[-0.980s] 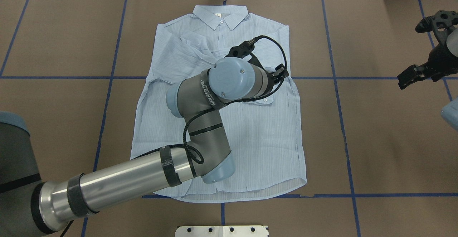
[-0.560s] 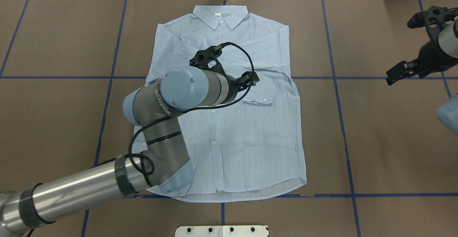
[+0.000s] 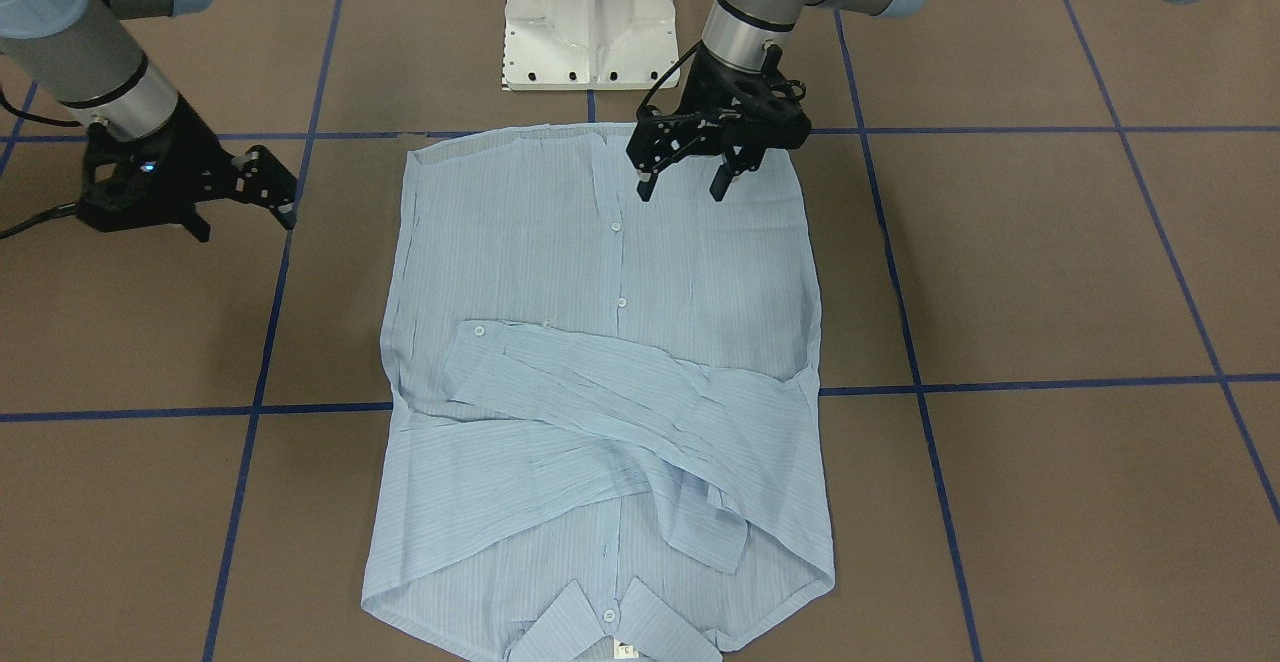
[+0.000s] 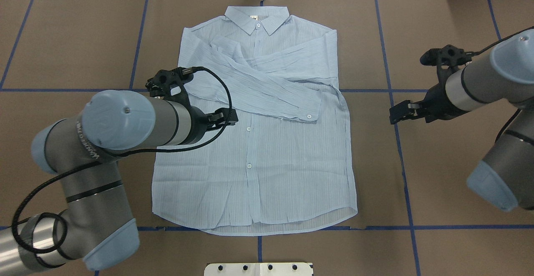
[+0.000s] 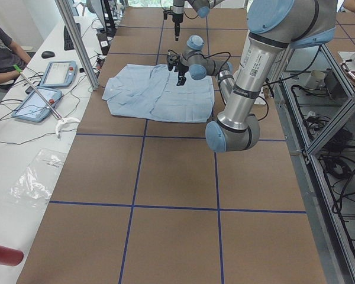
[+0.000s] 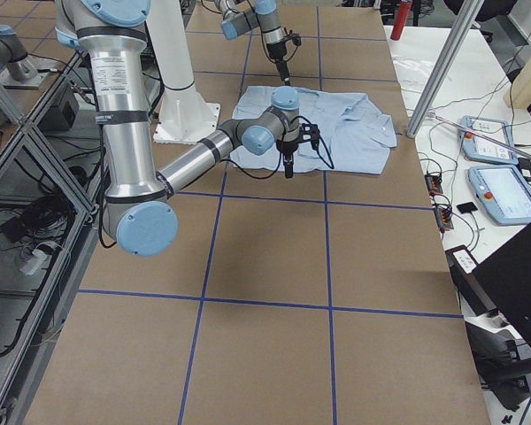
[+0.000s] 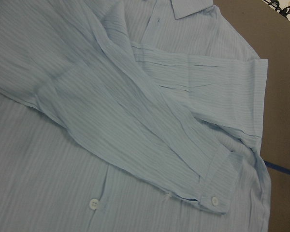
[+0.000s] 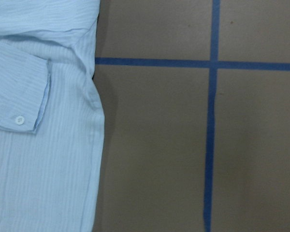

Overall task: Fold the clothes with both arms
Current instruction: 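Move both grippers to the shirt hem corners nearest the robot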

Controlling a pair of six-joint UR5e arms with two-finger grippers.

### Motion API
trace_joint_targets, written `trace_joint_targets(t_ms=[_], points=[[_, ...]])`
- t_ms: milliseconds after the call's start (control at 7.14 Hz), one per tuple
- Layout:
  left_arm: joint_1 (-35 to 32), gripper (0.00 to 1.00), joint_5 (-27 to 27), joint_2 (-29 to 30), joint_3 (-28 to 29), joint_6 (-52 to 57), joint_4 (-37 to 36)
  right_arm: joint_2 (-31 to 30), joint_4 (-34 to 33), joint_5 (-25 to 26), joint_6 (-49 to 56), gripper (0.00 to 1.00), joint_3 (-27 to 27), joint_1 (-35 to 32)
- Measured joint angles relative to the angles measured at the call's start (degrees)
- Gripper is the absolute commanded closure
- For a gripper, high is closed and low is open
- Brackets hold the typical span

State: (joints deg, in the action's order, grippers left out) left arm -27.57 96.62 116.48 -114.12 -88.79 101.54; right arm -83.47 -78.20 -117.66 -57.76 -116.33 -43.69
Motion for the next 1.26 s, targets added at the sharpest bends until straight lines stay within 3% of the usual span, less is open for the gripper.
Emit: trace_joint_targets(t_ms=[560, 840, 1260], points=[[2.0, 0.01, 0.9, -8.7, -6.9, -0.7, -1.8, -0.4, 1.1, 13.9, -17.5, 0.00, -3.1, 19.7], [2.4, 0.01, 0.9, -9.8, -8.4, -0.7, -1.7, -0.3, 0.7, 17.5, -19.5, 0.15, -1.9, 25.1], [2.7, 0.02, 1.1, -9.5, -9.3, -0.2, -1.7, -0.2, 0.4, 17.7, -19.7, 0.39, 0.5, 26.9]])
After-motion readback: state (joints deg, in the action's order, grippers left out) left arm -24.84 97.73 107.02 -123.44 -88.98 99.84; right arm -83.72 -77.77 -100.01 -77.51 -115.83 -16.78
